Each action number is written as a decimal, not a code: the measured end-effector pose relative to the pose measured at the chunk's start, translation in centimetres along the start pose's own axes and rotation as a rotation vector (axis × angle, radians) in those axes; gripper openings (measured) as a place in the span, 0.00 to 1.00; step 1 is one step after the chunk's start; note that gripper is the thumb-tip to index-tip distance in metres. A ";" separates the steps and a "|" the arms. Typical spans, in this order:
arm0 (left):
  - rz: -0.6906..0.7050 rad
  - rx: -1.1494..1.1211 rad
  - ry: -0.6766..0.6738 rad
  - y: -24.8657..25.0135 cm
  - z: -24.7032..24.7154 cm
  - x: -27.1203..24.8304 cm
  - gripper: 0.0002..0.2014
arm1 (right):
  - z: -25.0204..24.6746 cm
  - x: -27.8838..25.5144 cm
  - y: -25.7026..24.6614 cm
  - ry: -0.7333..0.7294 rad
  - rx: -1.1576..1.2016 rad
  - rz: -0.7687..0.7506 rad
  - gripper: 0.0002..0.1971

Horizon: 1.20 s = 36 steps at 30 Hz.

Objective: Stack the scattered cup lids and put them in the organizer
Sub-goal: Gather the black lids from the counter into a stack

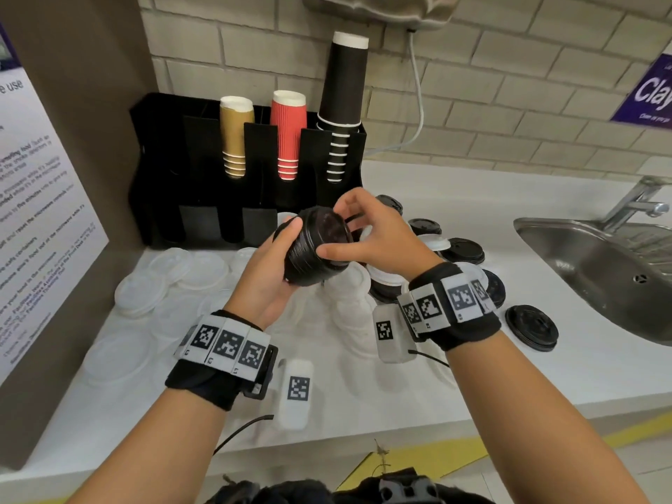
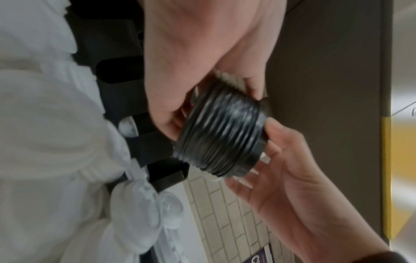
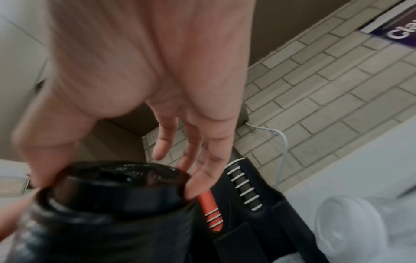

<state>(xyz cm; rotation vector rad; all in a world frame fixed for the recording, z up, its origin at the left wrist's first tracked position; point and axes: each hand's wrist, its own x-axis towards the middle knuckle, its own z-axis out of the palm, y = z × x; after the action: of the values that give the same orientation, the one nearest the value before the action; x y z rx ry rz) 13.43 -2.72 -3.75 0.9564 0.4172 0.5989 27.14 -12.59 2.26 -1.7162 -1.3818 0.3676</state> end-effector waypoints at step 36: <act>0.084 -0.114 0.251 3.3 -6.6 -0.8 0.34 | 4.9 9.0 8.0 -0.541 -0.850 0.430 0.35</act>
<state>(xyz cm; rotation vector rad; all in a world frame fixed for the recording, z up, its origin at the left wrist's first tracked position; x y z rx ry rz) 8.00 2.37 -4.33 0.7955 0.5623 0.8153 31.92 -2.35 -4.17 -2.7852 -1.6738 0.5584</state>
